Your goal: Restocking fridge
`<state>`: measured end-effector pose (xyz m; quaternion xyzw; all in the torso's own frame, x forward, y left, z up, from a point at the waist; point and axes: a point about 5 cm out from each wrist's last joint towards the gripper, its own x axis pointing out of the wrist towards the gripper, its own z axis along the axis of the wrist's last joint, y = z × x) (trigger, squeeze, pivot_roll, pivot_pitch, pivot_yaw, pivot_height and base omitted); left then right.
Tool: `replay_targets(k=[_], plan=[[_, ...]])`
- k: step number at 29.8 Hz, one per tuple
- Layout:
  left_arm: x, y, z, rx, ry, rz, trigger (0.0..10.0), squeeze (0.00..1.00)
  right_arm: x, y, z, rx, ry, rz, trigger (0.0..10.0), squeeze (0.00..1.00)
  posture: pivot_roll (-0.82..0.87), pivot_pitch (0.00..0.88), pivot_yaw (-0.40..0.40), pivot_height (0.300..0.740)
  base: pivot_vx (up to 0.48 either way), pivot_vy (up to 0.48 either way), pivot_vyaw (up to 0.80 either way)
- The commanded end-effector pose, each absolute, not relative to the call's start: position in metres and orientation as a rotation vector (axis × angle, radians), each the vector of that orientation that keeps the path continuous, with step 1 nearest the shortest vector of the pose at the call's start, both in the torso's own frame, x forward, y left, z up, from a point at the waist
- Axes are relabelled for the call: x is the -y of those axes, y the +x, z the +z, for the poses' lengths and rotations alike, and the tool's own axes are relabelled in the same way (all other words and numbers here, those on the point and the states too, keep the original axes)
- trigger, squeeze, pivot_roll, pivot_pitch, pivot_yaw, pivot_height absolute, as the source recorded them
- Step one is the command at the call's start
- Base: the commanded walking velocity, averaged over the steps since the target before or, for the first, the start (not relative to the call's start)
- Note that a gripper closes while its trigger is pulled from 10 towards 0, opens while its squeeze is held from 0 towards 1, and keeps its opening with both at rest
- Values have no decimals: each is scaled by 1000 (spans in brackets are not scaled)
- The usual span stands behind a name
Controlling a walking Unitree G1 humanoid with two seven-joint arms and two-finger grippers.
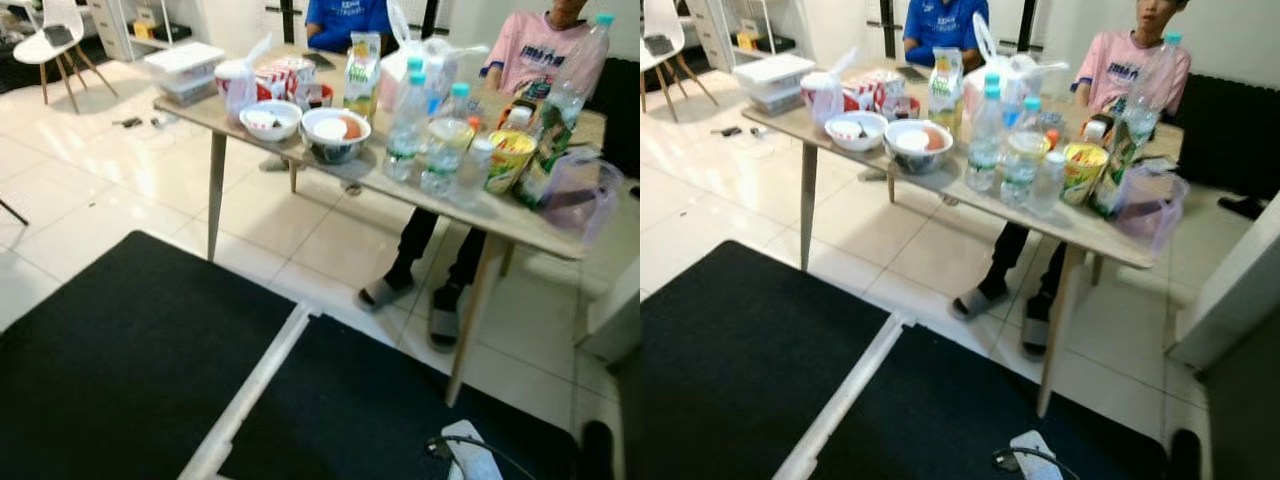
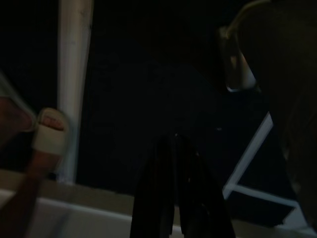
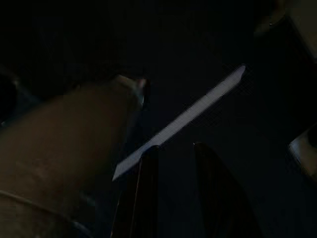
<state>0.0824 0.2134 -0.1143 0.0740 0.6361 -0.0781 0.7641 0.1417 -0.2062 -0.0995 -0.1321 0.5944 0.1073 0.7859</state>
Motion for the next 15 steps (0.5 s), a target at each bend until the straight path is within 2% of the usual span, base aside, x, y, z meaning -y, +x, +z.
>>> replay_targets(k=[1,14,15], plan=[[-209,97,-112,-1318,149,-180,10000,0,205,147,-98,-1257,-272,222,10000,0,-17,0,14,740,345,0,0],[-209,97,-112,-1319,150,-184,10000,0,205,146,-98,-1270,-279,210,10000,0,-21,0,18,740,344,0,0],[-209,97,-112,-1319,150,-184,10000,0,205,146,-98,-1275,-281,216,10000,0,-21,0,18,740,341,0,-750]])
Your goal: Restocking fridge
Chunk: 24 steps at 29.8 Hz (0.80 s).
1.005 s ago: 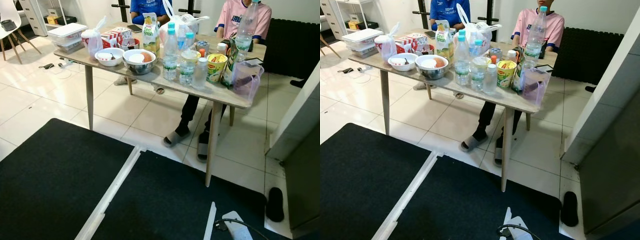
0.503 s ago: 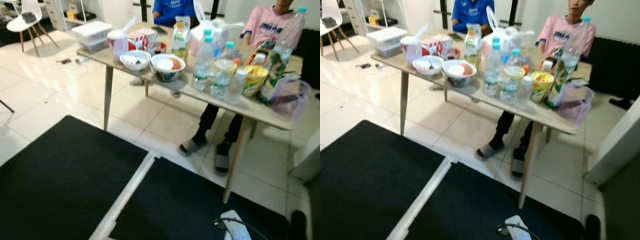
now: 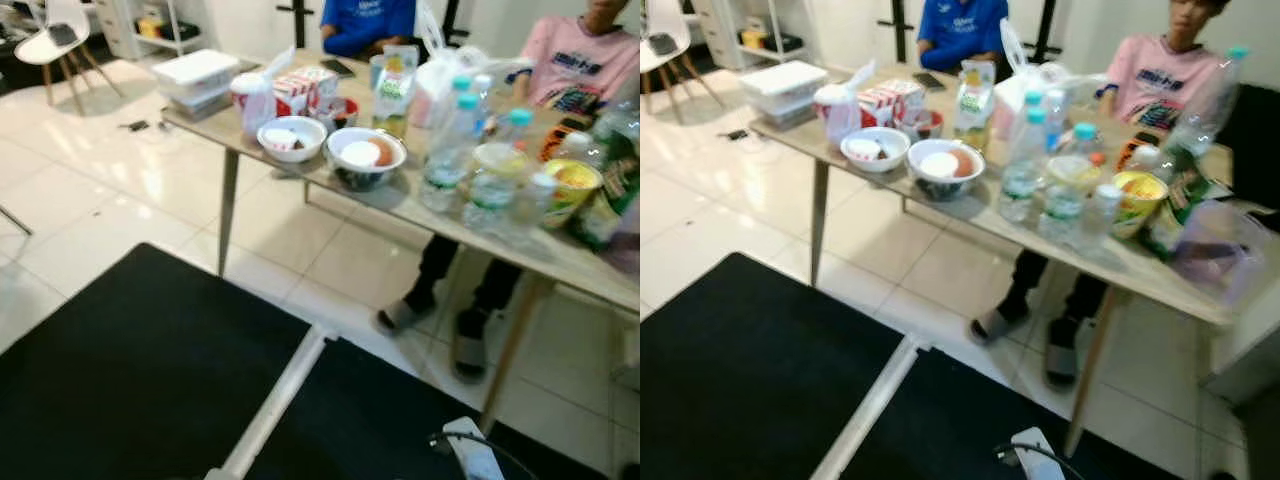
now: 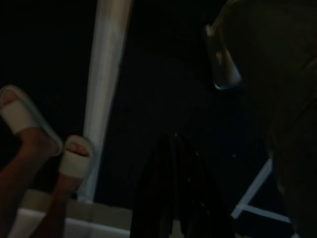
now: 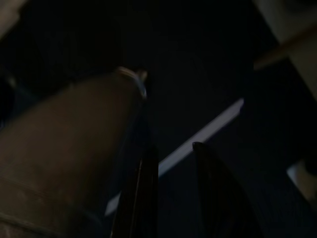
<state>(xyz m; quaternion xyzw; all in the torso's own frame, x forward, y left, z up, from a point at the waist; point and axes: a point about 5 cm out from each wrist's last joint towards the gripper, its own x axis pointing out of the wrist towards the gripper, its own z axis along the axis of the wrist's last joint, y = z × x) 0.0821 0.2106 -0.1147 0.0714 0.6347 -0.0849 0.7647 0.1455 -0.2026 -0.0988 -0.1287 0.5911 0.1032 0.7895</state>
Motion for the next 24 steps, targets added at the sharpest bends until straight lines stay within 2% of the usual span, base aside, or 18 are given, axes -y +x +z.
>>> replay_targets(k=[1,11,18,24], plan=[[-209,97,-112,-1319,150,-184,10000,0,205,146,-98,-1275,-281,216,10000,0,-21,0,18,740,341,0,-750],[-209,97,-112,-1318,151,-187,10000,0,205,146,-98,-1279,-283,223,10000,0,-18,0,15,740,342,0,-691],[-209,97,-112,-1315,151,-185,10000,0,206,146,-98,-1278,-291,218,10000,0,-20,0,19,740,343,0,0],[-209,97,-112,-1308,127,-159,10000,0,206,146,-98,-1282,-294,218,10000,0,-20,0,22,740,0,0,0]])
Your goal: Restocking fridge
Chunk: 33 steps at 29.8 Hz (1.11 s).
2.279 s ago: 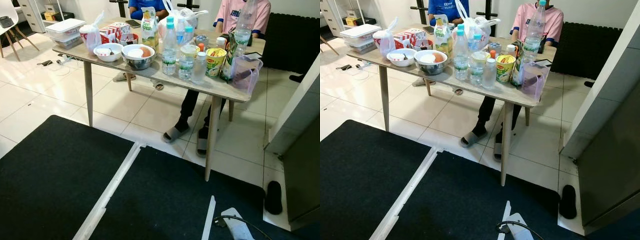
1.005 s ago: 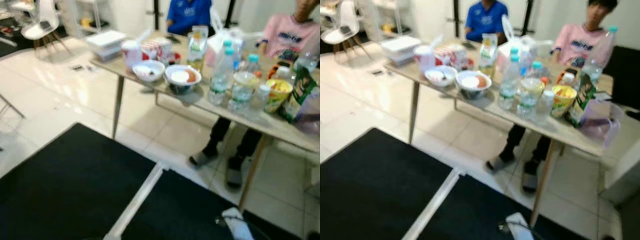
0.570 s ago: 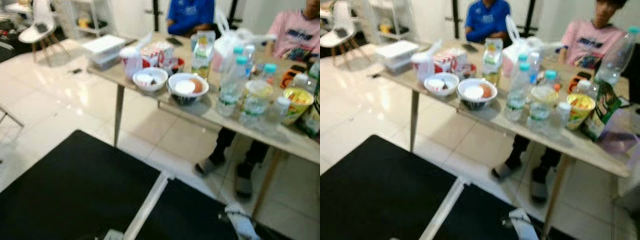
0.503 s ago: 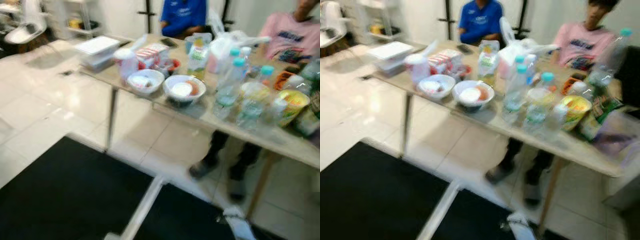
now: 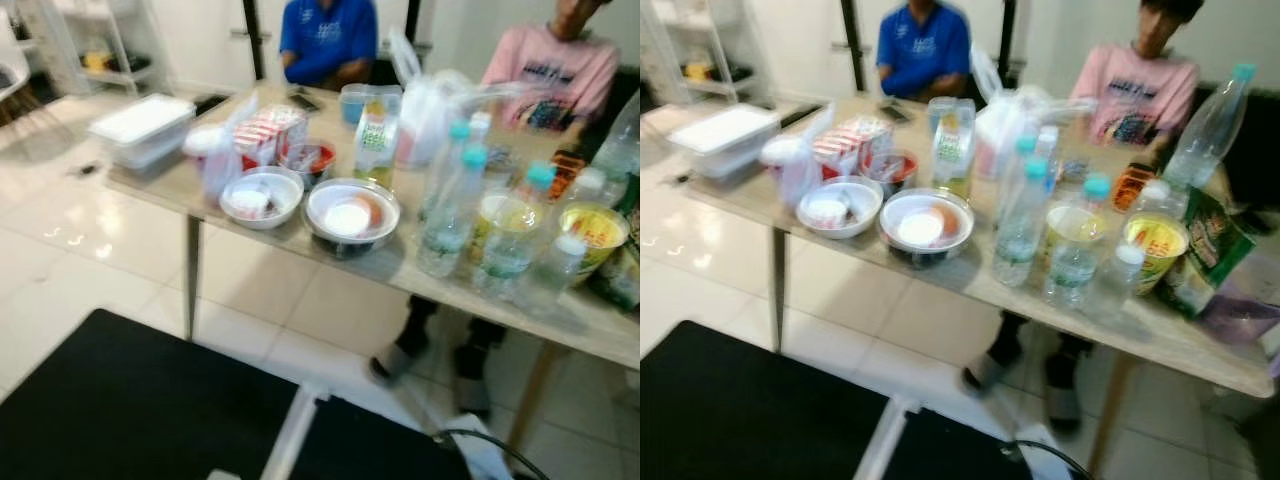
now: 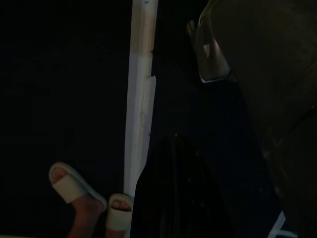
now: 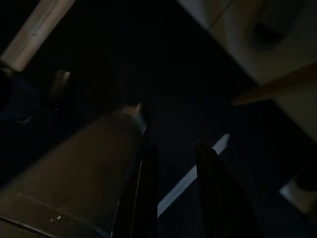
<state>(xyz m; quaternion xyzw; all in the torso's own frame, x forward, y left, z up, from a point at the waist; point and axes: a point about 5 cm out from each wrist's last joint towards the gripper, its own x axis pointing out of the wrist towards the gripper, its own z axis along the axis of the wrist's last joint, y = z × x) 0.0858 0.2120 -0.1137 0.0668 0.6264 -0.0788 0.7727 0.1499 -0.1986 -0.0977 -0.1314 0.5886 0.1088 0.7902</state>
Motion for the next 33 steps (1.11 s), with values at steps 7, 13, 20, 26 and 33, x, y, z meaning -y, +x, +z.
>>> replay_targets(k=[7,13,20,26,33], plan=[[-209,98,-111,-1305,127,-162,10000,0,206,146,-98,-1301,-307,237,10000,0,-20,0,22,740,0,0,-754],[-209,98,-111,-1307,133,-163,10000,0,206,145,-98,-1306,-309,237,10000,0,-19,0,23,740,0,0,-751],[-208,97,-112,-1308,126,-167,10000,0,207,145,-98,-1313,-327,248,10000,0,-20,0,17,740,0,0,-753],[-208,97,-112,-1307,126,-167,10000,0,207,144,-98,-1315,-336,246,10000,0,-21,0,13,740,0,0,-750],[-208,96,-112,-1307,122,-166,10000,0,207,144,-98,-1316,-351,249,10000,0,-22,0,11,740,0,0,-753]])
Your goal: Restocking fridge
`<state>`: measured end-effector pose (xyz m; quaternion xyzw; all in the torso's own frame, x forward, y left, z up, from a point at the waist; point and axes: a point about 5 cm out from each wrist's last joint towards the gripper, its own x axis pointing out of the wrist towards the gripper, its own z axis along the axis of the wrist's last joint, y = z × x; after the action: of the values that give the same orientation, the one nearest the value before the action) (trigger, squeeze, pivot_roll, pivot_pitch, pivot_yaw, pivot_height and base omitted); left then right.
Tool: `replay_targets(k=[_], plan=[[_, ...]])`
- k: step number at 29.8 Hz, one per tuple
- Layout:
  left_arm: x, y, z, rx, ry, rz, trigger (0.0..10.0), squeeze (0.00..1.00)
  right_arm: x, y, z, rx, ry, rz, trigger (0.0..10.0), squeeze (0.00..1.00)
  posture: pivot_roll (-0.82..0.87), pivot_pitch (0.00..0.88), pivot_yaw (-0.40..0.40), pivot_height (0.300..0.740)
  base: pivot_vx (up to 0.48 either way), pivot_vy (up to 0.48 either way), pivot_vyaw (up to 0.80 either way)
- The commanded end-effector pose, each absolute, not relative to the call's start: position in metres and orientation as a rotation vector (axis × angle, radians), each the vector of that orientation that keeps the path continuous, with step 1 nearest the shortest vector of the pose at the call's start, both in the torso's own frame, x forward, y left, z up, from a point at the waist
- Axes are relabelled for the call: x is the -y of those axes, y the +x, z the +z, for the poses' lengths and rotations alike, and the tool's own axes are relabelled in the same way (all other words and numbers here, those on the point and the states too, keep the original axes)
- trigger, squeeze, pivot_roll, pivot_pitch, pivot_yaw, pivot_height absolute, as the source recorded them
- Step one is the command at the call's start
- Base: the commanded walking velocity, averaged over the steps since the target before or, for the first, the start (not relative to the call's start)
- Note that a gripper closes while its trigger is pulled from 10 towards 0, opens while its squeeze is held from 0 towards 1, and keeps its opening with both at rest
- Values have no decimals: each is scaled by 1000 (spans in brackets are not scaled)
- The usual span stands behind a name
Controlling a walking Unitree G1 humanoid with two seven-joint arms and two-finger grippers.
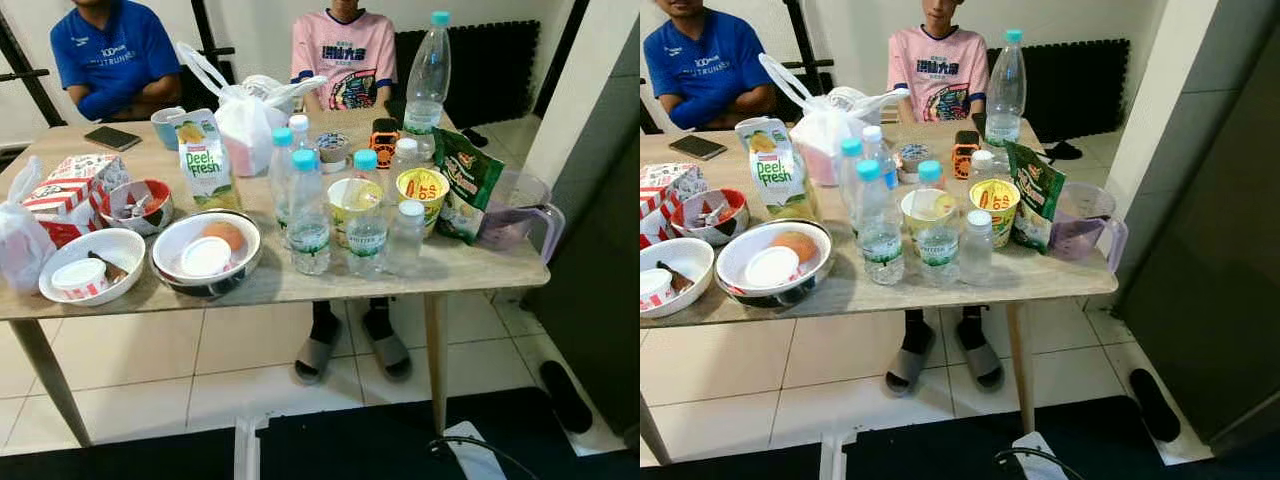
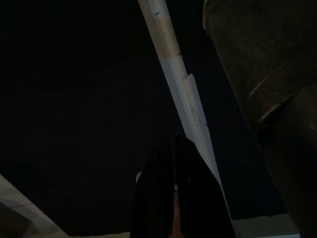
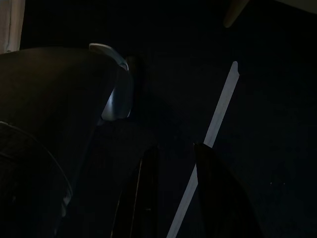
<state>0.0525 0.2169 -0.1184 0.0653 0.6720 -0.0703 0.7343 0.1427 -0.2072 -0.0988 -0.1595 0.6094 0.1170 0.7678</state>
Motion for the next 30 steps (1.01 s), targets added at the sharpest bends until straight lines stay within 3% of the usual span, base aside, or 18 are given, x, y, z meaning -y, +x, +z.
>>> replay_targets(k=[1,30], plan=[[-208,96,-112,-1307,122,-166,10000,0,207,144,-98,-1316,-351,249,10000,0,-22,0,11,740,0,0,-750],[-209,98,-111,-1292,118,-146,10000,0,206,145,-98,-1322,-342,255,10000,0,-24,0,18,740,0,0,-750]])
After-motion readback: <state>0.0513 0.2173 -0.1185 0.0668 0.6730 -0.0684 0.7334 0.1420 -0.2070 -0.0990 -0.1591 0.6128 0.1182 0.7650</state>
